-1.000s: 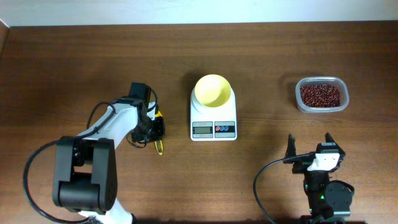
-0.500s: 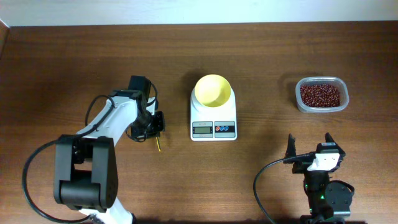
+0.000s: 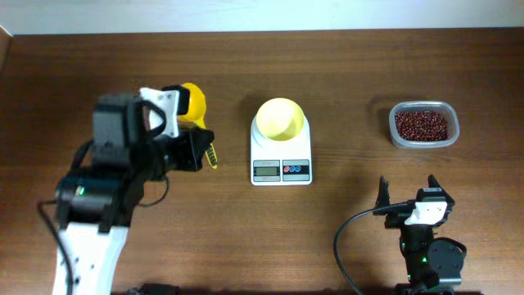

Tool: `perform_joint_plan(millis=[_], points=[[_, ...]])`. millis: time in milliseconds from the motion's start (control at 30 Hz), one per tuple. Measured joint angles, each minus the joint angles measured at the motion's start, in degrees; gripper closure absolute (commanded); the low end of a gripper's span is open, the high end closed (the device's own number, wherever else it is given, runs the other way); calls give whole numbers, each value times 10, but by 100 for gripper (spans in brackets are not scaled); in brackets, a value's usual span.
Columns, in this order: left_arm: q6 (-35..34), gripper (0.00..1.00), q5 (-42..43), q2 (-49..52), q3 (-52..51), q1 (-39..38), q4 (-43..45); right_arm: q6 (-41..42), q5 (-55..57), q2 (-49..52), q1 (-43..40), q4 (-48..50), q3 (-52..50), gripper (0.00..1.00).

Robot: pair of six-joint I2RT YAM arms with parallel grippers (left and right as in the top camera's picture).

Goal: Scoop item into bowl and weigh 50g on scale
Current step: 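Lift the yellow scoop with the left gripper and raise it upright, then bring the scoop over the scale and grasp its handle with the right gripper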

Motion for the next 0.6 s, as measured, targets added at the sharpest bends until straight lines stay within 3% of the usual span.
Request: perform_joint_plan(millis=[267, 333, 467, 533, 600], points=[[21, 100, 9, -15, 0, 0, 9, -14, 0, 0, 0, 0, 0, 1], [79, 100, 75, -15, 0, -1, 21, -12, -12, 0, 0, 13, 0, 1], [122, 100, 135, -15, 0, -1, 46, 24, -263, 2, -1, 153, 0, 1], [127, 100, 142, -15, 0, -1, 48, 53, -331, 2, -1, 229, 0, 1], [130, 100, 156, -15, 0, -1, 63, 92, -352, 2, -1, 243, 0, 1]])
